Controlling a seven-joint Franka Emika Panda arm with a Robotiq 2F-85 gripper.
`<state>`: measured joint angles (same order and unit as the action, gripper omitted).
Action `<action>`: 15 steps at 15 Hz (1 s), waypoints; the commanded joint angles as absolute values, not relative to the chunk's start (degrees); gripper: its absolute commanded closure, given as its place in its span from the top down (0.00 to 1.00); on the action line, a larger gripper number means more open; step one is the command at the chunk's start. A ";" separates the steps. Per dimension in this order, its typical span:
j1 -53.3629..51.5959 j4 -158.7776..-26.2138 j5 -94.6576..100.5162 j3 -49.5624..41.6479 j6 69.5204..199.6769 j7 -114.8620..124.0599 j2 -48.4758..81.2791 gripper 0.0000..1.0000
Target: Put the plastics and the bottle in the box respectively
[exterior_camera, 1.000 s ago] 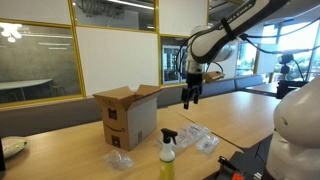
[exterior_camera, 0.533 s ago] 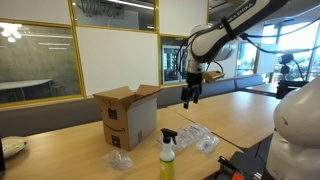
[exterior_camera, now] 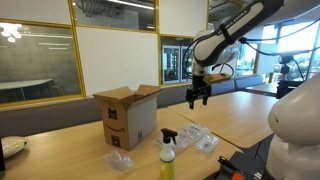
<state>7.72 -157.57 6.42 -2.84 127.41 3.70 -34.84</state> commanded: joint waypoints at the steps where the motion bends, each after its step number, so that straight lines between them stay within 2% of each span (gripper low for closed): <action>1: 11.83 -156.16 7.65 -3.11 127.28 8.32 -31.19 1.00; 11: 11.62 -149.18 1.34 -10.24 132.72 0.48 -11.82 1.00; 15: 12.02 -145.03 -10.38 -13.80 130.31 -1.30 -4.03 1.00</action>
<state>12.39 -149.66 -2.69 -11.44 132.10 0.53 -10.34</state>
